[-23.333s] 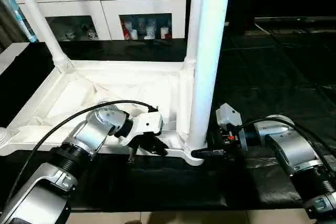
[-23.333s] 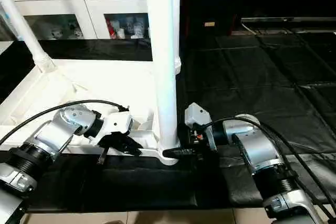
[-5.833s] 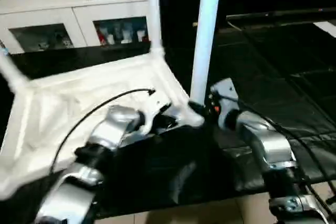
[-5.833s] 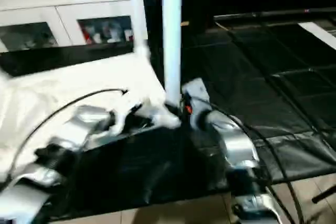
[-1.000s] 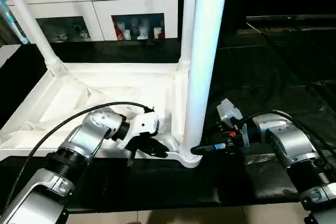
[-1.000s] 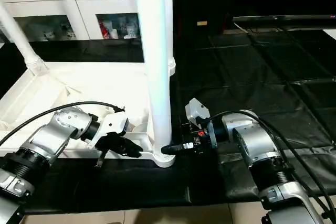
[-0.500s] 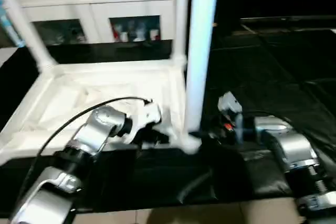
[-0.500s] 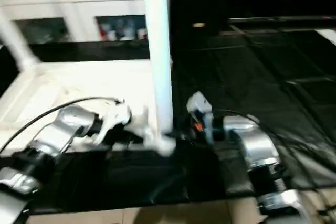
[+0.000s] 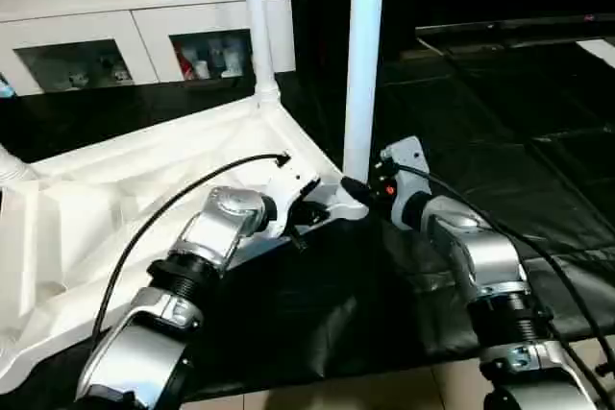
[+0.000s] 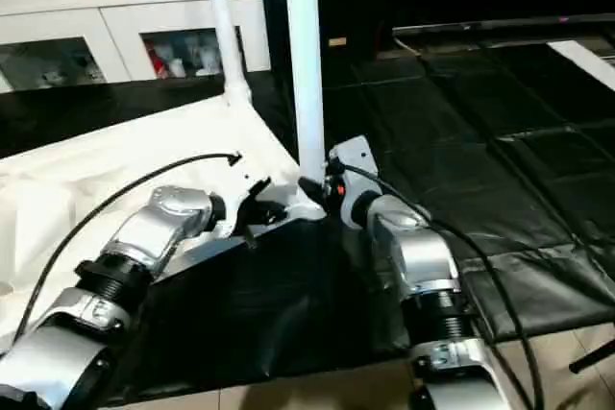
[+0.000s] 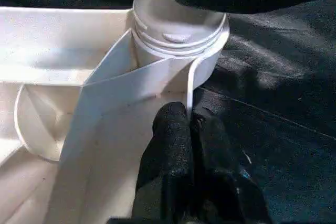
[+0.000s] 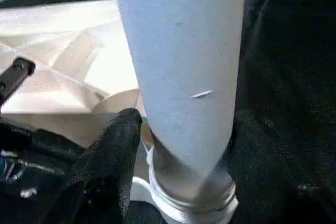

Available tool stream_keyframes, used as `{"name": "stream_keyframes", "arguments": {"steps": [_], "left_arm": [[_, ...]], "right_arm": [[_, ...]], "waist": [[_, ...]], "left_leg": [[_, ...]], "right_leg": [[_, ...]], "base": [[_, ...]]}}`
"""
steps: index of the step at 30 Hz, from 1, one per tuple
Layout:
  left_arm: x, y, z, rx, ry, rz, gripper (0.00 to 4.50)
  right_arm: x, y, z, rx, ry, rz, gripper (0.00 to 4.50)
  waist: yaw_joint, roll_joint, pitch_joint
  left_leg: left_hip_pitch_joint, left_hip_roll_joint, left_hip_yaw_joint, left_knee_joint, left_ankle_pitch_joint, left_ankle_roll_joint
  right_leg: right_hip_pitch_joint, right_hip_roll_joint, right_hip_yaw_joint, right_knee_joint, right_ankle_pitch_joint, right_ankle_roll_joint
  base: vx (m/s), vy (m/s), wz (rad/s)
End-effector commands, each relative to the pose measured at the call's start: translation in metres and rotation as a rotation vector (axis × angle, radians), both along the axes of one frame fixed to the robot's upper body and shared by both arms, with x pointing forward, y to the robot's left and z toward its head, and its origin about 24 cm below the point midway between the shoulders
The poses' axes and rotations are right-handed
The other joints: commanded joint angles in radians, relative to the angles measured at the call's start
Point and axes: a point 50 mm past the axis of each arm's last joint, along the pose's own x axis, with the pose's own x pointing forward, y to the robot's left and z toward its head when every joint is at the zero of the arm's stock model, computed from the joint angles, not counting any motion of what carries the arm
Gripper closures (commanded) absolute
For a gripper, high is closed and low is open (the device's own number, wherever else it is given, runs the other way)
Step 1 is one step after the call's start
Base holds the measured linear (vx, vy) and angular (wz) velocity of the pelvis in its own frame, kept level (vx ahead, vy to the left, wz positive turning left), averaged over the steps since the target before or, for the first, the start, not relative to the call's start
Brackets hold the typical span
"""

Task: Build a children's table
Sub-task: Rotate leg to tighten

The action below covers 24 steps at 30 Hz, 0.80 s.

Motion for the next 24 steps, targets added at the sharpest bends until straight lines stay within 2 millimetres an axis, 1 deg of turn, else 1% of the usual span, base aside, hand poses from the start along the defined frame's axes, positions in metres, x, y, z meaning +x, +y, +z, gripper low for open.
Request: {"name": "stream_keyframes", "arguments": {"steps": [1, 3, 4, 5, 6, 7, 8, 9, 10, 11, 12, 13, 14, 15, 16, 17, 18, 19, 21, 22, 23, 24], "left_arm": [[0.002, -0.025, 0.027, -0.085, -0.111, -0.092, 4.5], [-0.001, -0.02, 0.025, -0.088, -0.111, -0.128, 4.5], [-0.004, -0.013, 0.024, -0.077, -0.115, -0.171, 4.5], [-0.005, -0.011, 0.024, -0.074, -0.116, -0.179, 4.5], [-0.006, -0.008, 0.022, -0.067, -0.111, -0.191, 4.5], [-0.006, -0.005, 0.022, -0.058, -0.108, -0.2, 4.5], [-0.007, -0.004, 0.021, -0.054, -0.109, -0.207, 4.5], [-0.008, 0.0, 0.02, -0.045, -0.105, -0.23, 4.5], [-0.01, 0.005, 0.019, -0.029, -0.099, -0.269, 4.5], [-0.012, 0.007, 0.018, -0.023, -0.094, -0.293, 4.5], [-0.015, 0.012, 0.017, -0.009, -0.075, -0.335, 4.5], [-0.015, 0.012, 0.017, -0.007, -0.075, -0.339, 4.5], [-0.017, 0.014, 0.016, 0.005, -0.071, -0.369, 4.5], [-0.02, 0.017, 0.015, 0.01, -0.056, -0.402, 4.5], [-0.021, 0.018, 0.015, 0.012, -0.049, -0.415, 4.5], [-0.026, 0.021, 0.015, 0.017, -0.037, -0.471, 4.5], [-0.027, 0.022, 0.015, 0.019, -0.036, -0.492, 4.5], [-0.03, 0.024, 0.015, 0.018, -0.02, -0.524, 4.5], [-0.033, 0.026, 0.015, 0.024, -0.009, -0.565, 4.5], [-0.033, 0.026, 0.015, 0.024, -0.009, -0.568, 4.5], [-0.037, 0.029, 0.014, 0.035, 0.002, -0.613, 4.5], [-0.039, 0.031, 0.014, 0.046, 0.007, -0.64, 4.5]], "right_arm": [[-0.015, 0.049, 0.004, 0.103, 0.001, 0.246, 1.53], [-0.017, 0.043, 0.003, 0.099, -0.005, 0.272, 1.41], [-0.019, 0.034, 0.004, 0.097, -0.009, 0.303, 1.41], [-0.019, 0.032, 0.004, 0.096, -0.009, 0.31, 1.25], [-0.02, 0.029, 0.004, 0.094, -0.014, 0.332, 1.09], [-0.021, 0.025, 0.005, 0.088, -0.019, 0.35, 0.99], [-0.021, 0.022, 0.005, 0.085, -0.021, 0.358, 0.99], [-0.023, 0.017, 0.005, 0.08, -0.023, 0.384, 0.94], [-0.024, 0.01, 0.006, 0.069, -0.031, 0.415, 0.86], [-0.024, 0.007, 0.007, 0.065, -0.031, 0.432, 0.72], [-0.026, 0.001, 0.008, 0.054, -0.036, 0.477, 0.6], [-0.027, 0.0, 0.008, 0.053, -0.036, 0.481, 0.6], [-0.028, -0.004, 0.008, 0.044, -0.03, 0.508, 0.52], [-0.029, -0.009, 0.008, 0.026, -0.028, 0.538, 0.47], [-0.03, -0.01, 0.008, 0.018, -0.031, 0.548, 0.21], [-0.031, -0.015, 0.01, 0.009, -0.025, 0.582, 0.21], [-0.031, -0.017, 0.01, 0.01, -0.02, 0.592, 0.1], [-0.033, -0.021, 0.012, 0.016, -0.01, 0.633, 0.1], [-0.035, -0.024, 0.013, 0.015, 0.004, 0.686, 0.1], [-0.036, -0.024, 0.013, 0.014, 0.005, 0.69, 0.1], [-0.039, -0.029, 0.013, 0.005, 0.026, 0.752, 0.1], [-0.04, -0.033, 0.013, -0.004, 0.042, 0.797, 0.1]], "waist": [[0.005, -0.01, -0.07], [0.005, -0.008, -0.072], [0.005, -0.009, -0.071], [0.006, -0.009, -0.073], [0.006, -0.006, -0.072], [0.006, -0.007, -0.071], [0.007, -0.009, -0.071], [0.008, -0.009, -0.07], [0.009, -0.011, -0.069], [0.013, -0.01, -0.07], [0.014, -0.012, -0.068], [0.015, -0.011, -0.068], [0.016, -0.015, -0.068], [0.017, -0.017, -0.068], [0.021, -0.015, -0.068], [0.028, -0.017, -0.068], [0.034, -0.017, -0.068], [0.035, -0.017, -0.067], [0.044, -0.019, -0.067], [0.049, -0.018, -0.068], [0.056, -0.023, -0.068], [0.059, -0.022, -0.068]], "left_leg": [[-0.01, 0.007, 0.003, -0.058, -0.081, 0.092], [-0.01, 0.008, 0.003, -0.057, -0.086, 0.098], [-0.01, 0.008, 0.003, -0.057, -0.083, 0.1], [-0.012, 0.01, 0.002, -0.057, -0.077, 0.107], [-0.01, 0.01, 0.004, -0.055, -0.078, 0.112], [-0.01, 0.01, 0.004, -0.056, -0.079, 0.113], [-0.009, 0.011, 0.005, -0.056, -0.084, 0.112], [-0.009, 0.011, 0.006, -0.057, -0.094, 0.108], [-0.008, 0.012, 0.006, -0.057, -0.098, 0.106], [-0.008, 0.012, 0.004, -0.057, -0.102, 0.106], [-0.008, 0.013, 0.007, -0.058, -0.108, 0.109], [-0.008, 0.014, 0.006, -0.057, -0.109, 0.109], [-0.009, 0.014, 0.007, -0.057, -0.104, 0.109], [-0.007, 0.015, 0.008, -0.057, -0.103, 0.109], [-0.006, 0.016, 0.007, -0.057, -0.105, 0.107], [-0.004, 0.018, 0.008, -0.058, -0.107, 0.104], [-0.003, 0.019, 0.008, -0.058, -0.107, 0.104], [-0.004, 0.02, 0.009, -0.058, -0.107, 0.105], [-0.002, 0.022, 0.01, -0.058, -0.1, 0.104], [0.0, 0.022, 0.009, -0.057, -0.103, 0.103], [0.002, 0.022, 0.011, -0.057, -0.103, 0.102], [0.0, 0.024, 0.01, -0.059, -0.108, 0.102]], "right_leg": [[0.071, -0.048, 0.044, -0.058, -0.199, -0.189], [0.074, -0.049, 0.045, -0.055, -0.177, -0.197], [0.073, -0.049, 0.045, -0.054, -0.168, -0.199], [0.077, -0.05, 0.046, -0.05, -0.148, -0.206], [0.073, -0.049, 0.046, -0.051, -0.14, -0.213], [0.073, -0.049, 0.046, -0.05, -0.138, -0.217], [0.072, -0.048, 0.046, -0.051, -0.145, -0.217], [0.072, -0.048, 0.046, -0.052, -0.164, -0.214], [0.072, -0.05, 0.046, -0.054, -0.175, -0.212], [0.073, -0.051, 0.047, -0.053, -0.186, -0.206], [0.072, -0.05, 0.047, -0.054, -0.188, -0.207], [0.071, -0.051, 0.047, -0.053, -0.188, -0.207], [0.071, -0.051, 0.048, -0.052, -0.187, -0.209], [0.069, -0.05, 0.048, -0.053, -0.195, -0.207], [0.069, -0.052, 0.048, -0.052, -0.204, -0.206], [0.067, -0.053, 0.049, -0.053, -0.222, -0.202], [0.066, -0.053, 0.05, -0.052, -0.229, -0.2], [0.065, -0.052, 0.05, -0.052, -0.226, -0.201], [0.062, -0.052, 0.052, -0.049, -0.211, -0.205], [0.062, -0.052, 0.051, -0.048, -0.21, -0.206], [0.061, -0.052, 0.052, -0.047, -0.21, -0.207], [0.062, -0.053, 0.053, -0.045, -0.21, -0.207]], "base": [[0.0, 0.0, 0.0], [0.0, 0.0, 0.0], [0.0, 0.0, 0.0], [0.0, 0.0, 0.0], [0.0, 0.0, 0.0], [0.0, 0.0, 0.0], [0.0, 0.0, 0.0], [0.0, 0.0, 0.0], [0.0, 0.0, 0.0], [0.0, 0.0, 0.0], [0.0, 0.0, 0.0], [0.0, 0.0, 0.0], [0.0, 0.0, 0.0], [0.0, 0.0, 0.0], [0.0, 0.0, 0.0], [0.0, 0.0, 0.0], [0.0, 0.0, 0.0], [0.0, 0.0, 0.0], [0.0, 0.0, 0.0], [0.0, 0.0, 0.0], [0.0, 0.0, 0.0], [0.0, 0.0, 0.0]]}}
